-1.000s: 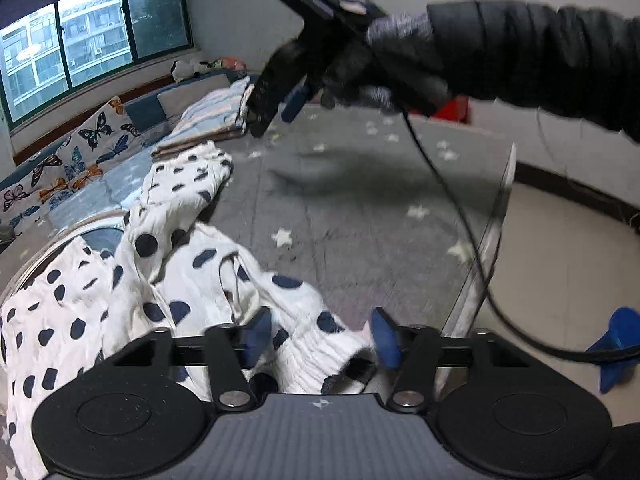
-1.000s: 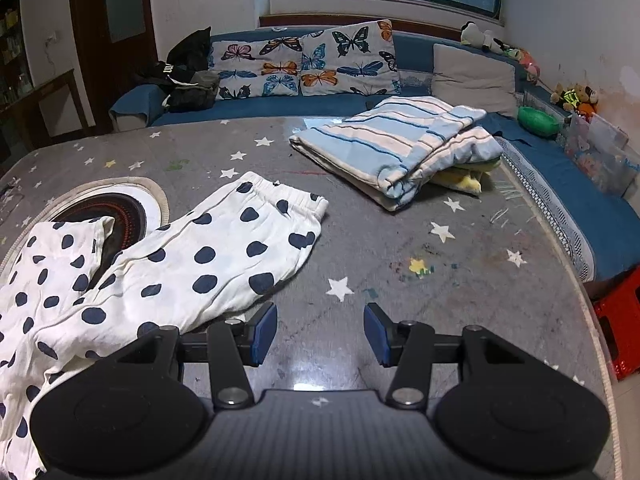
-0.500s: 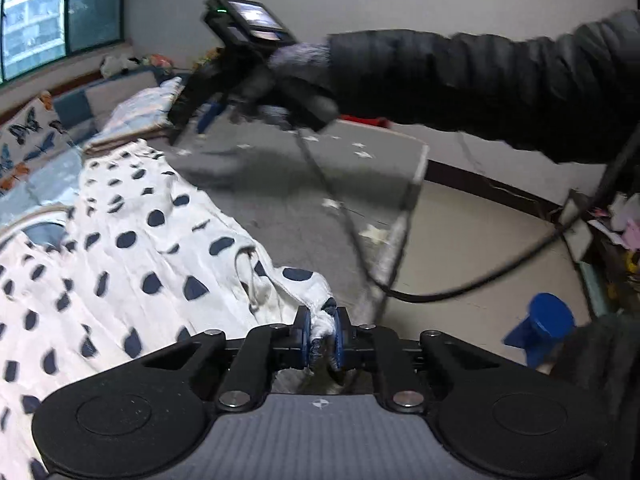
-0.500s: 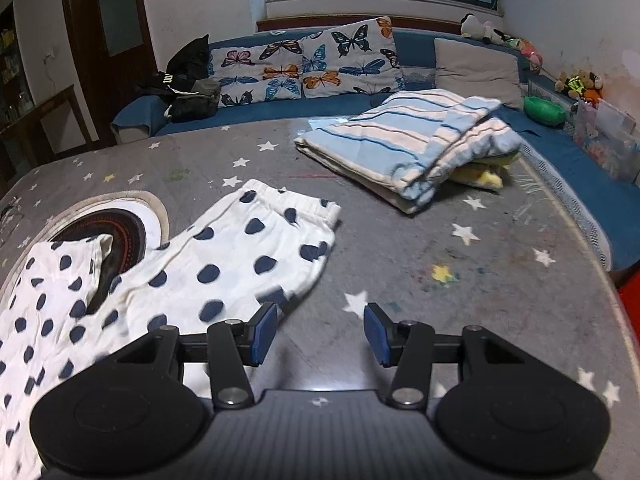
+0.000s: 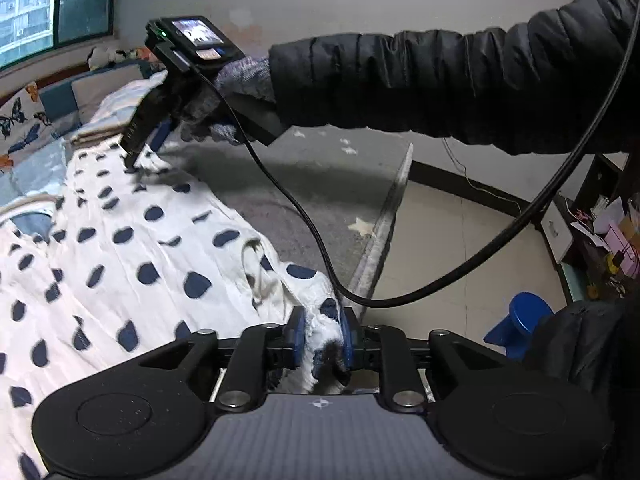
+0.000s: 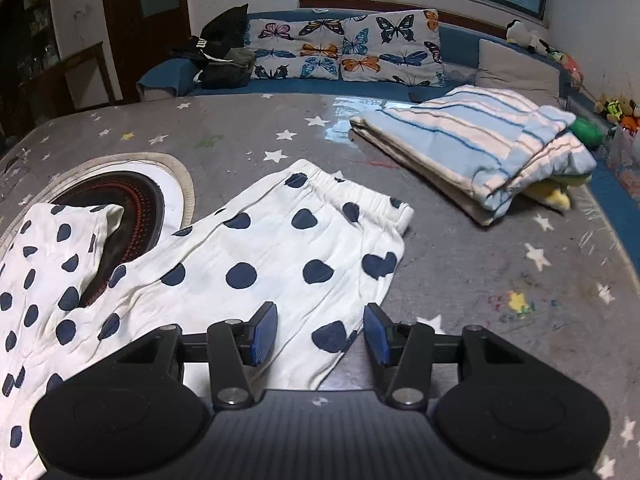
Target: Fold clothes
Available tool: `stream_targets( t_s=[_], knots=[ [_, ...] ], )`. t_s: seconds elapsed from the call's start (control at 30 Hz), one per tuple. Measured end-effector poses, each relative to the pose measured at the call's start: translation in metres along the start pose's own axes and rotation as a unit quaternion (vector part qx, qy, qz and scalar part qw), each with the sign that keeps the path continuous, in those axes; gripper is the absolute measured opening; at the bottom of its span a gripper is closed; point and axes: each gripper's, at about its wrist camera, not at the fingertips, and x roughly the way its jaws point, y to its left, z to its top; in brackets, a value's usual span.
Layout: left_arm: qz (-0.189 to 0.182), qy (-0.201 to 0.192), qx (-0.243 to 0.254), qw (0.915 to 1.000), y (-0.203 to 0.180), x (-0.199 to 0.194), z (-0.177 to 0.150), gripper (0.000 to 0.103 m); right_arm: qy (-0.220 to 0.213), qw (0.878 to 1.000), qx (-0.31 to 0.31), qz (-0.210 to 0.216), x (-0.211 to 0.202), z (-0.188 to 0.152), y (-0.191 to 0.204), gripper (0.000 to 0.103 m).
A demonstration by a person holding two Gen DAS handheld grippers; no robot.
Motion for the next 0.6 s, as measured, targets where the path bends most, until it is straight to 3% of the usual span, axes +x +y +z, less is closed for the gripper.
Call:
stream_targets(
  t_s=[0.07, 0.13, 0.37, 0.6],
  knots=[
    [0.011, -0.005, 0.001, 0.9999, 0.002, -0.005, 0.0, 0.031, -0.003, 1.0, -0.004, 0.002, -0.009, 0.002, -0.001, 0.049],
    [0.022, -0.01, 0.001, 0.9997, 0.004, -0.01, -0.001, 0.045, -0.007, 1.0, -0.004, 0.005, -0.02, 0.005, 0.0, 0.049],
    [0.071, -0.028, -0.006, 0.997, 0.013, -0.027, -0.004, 0.055, -0.02, 0.999, 0.01, 0.026, -0.054, 0.015, 0.009, 0.049],
    [0.107, -0.052, -0.043, 0.992, 0.037, -0.058, -0.007, 0.062, -0.005, 0.997, -0.012, 0.071, -0.063, 0.014, 0.05, 0.049]
  ],
)
